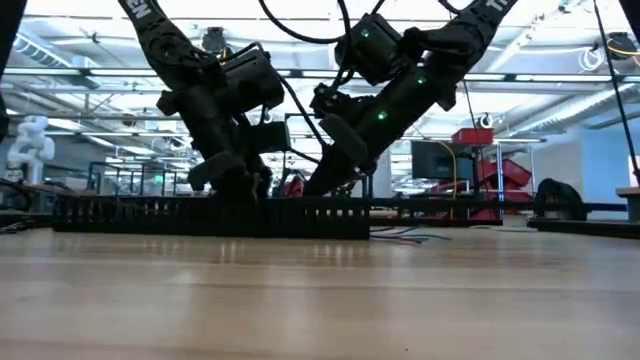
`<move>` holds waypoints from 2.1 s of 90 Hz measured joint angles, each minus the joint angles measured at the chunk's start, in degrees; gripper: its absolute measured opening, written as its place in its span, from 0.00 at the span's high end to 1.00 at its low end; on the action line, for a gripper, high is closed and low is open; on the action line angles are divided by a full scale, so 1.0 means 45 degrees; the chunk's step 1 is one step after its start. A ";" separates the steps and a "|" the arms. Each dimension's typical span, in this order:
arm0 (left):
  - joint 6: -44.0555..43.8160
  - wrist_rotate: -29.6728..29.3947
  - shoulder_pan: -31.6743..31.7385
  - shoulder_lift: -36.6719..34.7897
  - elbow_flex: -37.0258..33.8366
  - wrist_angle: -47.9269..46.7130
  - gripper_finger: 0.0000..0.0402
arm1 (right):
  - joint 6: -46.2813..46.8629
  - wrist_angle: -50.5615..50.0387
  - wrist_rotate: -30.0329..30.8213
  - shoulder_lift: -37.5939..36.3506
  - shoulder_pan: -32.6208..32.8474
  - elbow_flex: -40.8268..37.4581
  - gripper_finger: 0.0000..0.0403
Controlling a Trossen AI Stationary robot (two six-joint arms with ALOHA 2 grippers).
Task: Ziptie cables
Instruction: Close the cable duct
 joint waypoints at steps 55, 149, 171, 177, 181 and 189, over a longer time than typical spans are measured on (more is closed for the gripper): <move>-0.0078 0.0076 -0.0024 0.0005 0.0063 0.0187 0.42 | -0.0826 -0.2321 0.0080 -0.2590 0.0136 -0.0031 1.00; 0.0280 0.0180 -0.0102 -0.0005 0.0031 0.0160 0.42 | -0.1695 -0.5941 -0.1091 -0.0204 -0.0288 0.3329 1.00; 0.0328 0.0203 -0.0102 -0.0005 0.0039 0.0137 0.42 | -0.1921 -0.7674 -0.0778 -0.0255 -0.0288 0.4245 1.00; 0.0339 0.0203 -0.0104 -0.0005 0.0039 0.0139 0.42 | -0.1883 -0.8141 -0.0778 -0.0267 -0.0288 0.4240 1.00; 0.0367 0.0203 -0.0107 -0.0005 0.0039 0.0146 0.42 | -0.1869 -0.8309 -0.0778 -0.0194 -0.0288 0.4234 1.00; 0.0562 0.0212 -0.0107 -0.0001 0.0039 0.0189 0.42 | -0.1953 -0.7947 -0.0807 0.0311 -0.0337 0.4216 1.00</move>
